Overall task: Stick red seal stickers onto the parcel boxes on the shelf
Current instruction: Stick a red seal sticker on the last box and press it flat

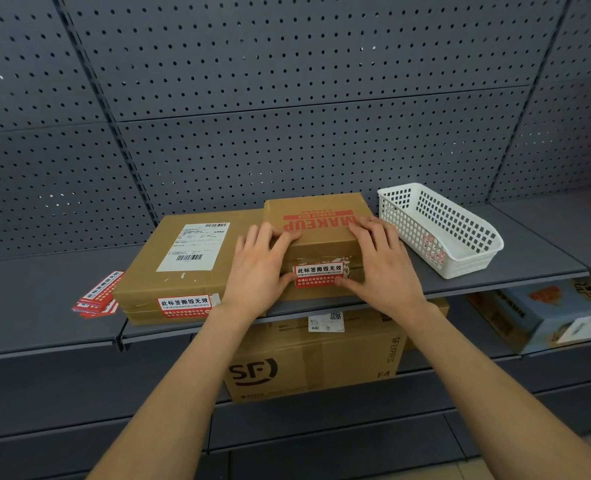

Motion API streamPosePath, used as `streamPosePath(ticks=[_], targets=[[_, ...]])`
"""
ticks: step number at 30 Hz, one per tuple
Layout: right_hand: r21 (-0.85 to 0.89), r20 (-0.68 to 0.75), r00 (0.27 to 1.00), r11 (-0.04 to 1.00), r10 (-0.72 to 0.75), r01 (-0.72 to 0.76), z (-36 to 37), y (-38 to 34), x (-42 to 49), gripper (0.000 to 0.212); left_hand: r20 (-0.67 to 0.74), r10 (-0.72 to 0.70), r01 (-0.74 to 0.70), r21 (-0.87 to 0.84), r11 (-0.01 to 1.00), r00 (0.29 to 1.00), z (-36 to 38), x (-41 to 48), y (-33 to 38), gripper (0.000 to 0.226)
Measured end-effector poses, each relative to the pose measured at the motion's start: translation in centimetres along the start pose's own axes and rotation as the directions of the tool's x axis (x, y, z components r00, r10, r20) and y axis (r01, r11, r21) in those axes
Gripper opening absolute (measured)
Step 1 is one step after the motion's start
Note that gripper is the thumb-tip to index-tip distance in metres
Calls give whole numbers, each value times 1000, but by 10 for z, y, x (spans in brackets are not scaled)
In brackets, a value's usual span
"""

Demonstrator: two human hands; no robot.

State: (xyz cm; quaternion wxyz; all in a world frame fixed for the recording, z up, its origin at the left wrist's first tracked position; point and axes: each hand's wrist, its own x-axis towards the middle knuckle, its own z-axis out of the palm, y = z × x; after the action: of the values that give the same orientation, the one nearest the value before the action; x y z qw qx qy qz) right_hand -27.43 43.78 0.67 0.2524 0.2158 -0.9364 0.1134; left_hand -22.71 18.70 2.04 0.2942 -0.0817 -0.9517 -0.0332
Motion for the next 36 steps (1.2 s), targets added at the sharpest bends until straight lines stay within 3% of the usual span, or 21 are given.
streamPosePath(ticks=[9,17,21,27,36], targets=[[-30,4,1000,1000,1,-1,0,-2,0,113,14,-2,0,110,994,1000,4,-6,7,103],[-20,13,1000,1000,-22,22,-4,0,-1,113,-13,4,-2,152,988,1000,10,-7,12,95],[-12,18,1000,1000,-22,22,-2,1,0,114,-13,-9,10,74,997,1000,5,-7,9,92],[8,-5,999,999,-51,51,-3,4,1,92,-19,-51,50,-48,998,999,-3,1,4,66],[50,-35,999,998,-34,36,-4,3,1,67,8,-115,115,-128,985,993,-9,6,8,58]])
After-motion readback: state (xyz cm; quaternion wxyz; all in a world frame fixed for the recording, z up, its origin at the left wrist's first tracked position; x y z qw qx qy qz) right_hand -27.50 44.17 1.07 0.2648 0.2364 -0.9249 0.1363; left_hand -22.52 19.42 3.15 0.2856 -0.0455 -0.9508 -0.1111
